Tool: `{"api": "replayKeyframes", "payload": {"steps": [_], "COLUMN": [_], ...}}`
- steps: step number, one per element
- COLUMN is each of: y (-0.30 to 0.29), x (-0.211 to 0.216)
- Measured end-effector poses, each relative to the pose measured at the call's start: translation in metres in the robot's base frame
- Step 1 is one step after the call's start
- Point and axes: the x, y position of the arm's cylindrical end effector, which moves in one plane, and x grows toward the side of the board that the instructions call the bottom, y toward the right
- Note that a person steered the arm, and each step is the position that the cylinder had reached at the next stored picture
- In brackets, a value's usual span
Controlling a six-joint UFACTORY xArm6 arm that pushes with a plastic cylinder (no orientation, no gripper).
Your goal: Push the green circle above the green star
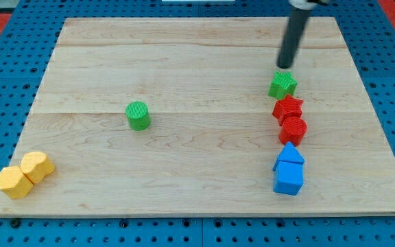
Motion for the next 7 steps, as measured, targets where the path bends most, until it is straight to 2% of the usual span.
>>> {"api": "replayKeyframes", "payload": {"steps": [1, 2, 3, 4, 5, 6, 7], "y": [-0.156, -0.275, -0.288, -0.213, -0.172, -0.171, -0.176], "x": [0.068, 0.101, 0.137, 0.125, 0.110, 0.167, 0.204]}}
